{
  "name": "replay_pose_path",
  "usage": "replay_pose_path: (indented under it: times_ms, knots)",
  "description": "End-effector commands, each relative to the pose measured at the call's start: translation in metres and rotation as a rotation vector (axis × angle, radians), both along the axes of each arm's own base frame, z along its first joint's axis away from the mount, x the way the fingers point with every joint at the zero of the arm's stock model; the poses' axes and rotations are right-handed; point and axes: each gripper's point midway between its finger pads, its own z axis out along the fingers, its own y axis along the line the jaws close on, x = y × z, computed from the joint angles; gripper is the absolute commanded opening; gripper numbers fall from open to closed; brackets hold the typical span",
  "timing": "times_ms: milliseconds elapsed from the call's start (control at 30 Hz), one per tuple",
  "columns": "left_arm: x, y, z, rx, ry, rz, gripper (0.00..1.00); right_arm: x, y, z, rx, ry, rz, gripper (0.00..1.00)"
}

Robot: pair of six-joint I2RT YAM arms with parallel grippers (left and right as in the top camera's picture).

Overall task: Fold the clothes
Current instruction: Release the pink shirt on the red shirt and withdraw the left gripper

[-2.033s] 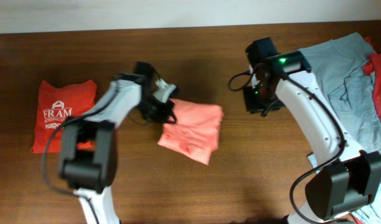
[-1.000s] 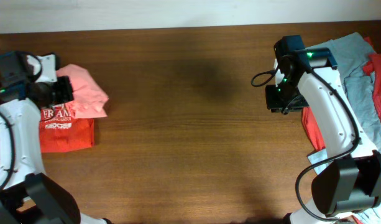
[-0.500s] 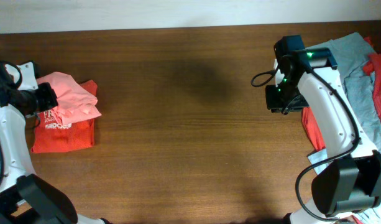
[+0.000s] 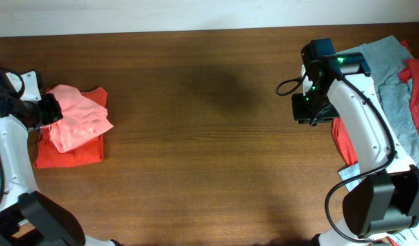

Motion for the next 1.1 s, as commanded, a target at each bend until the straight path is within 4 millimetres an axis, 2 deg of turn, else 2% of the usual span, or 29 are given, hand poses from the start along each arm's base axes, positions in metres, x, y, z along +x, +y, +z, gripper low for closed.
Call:
replay_pose_path:
  times_ms: [0, 67, 167, 1067]
  knots:
    - [-0.0017, 0.0033, 0.0097, 0.023, -0.018, 0.002, 0.17, 0.0012, -0.0036, 0.0119, -0.006, -0.034, -0.010, 0.32]
    - [-0.0017, 0.0033, 0.0097, 0.023, -0.018, 0.002, 0.18, 0.0010, -0.0036, 0.0119, -0.006, -0.034, -0.010, 0.32]
    - [-0.0017, 0.0033, 0.0097, 0.023, -0.018, 0.002, 0.24, 0.0002, -0.0037, 0.0118, -0.006, -0.031, -0.010, 0.32]
    - [-0.0026, 0.0051, 0.0095, 0.031, -0.014, 0.008, 0.23, 0.0003, -0.0038, 0.0118, -0.007, -0.031, -0.010, 0.32]
